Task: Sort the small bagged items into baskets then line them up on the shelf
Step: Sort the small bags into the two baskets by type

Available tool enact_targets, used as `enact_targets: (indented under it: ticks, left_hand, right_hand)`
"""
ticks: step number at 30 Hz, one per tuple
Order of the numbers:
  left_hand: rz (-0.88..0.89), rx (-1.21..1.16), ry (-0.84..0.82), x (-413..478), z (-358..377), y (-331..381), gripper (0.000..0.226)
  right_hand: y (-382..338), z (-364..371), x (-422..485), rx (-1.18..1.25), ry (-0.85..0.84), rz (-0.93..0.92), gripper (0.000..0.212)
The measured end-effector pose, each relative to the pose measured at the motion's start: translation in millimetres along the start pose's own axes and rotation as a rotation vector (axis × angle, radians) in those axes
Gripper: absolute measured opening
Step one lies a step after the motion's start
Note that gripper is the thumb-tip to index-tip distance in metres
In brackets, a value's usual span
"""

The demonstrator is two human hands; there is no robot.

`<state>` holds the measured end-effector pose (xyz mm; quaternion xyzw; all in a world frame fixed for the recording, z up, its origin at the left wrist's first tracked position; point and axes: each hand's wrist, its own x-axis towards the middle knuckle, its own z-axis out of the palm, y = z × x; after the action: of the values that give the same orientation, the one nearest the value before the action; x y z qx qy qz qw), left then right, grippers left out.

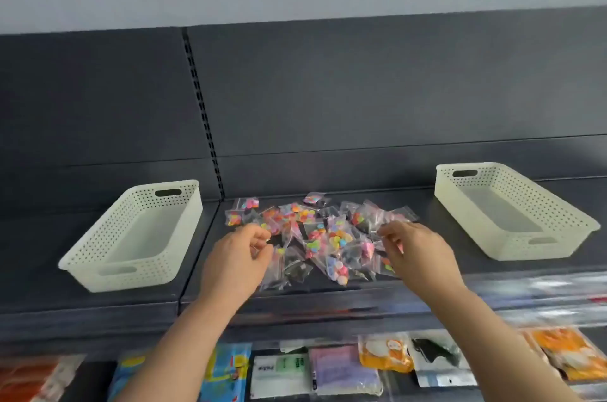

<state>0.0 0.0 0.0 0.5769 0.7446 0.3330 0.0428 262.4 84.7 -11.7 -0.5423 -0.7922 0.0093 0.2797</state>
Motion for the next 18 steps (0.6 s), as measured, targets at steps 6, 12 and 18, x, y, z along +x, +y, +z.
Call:
enact_targets:
  ticks: [6, 12, 18]
  left_hand:
    - [-0.093, 0.062, -0.157, 52, 38, -5, 0.017]
    - [-0.144, 0.123, -0.173, 85, 56, -11, 0.017]
    - [-0.13, 0.201, -0.177, 117, 78, -7, 0.022]
  right_hand:
    - [23, 40, 58, -0.012, -0.174, 0.0, 0.022]
    - [27, 72, 95, -0.012, -0.262, -0.023, 0.019]
    - [13, 91, 104, 0.041, -0.282, 0.001, 0.017]
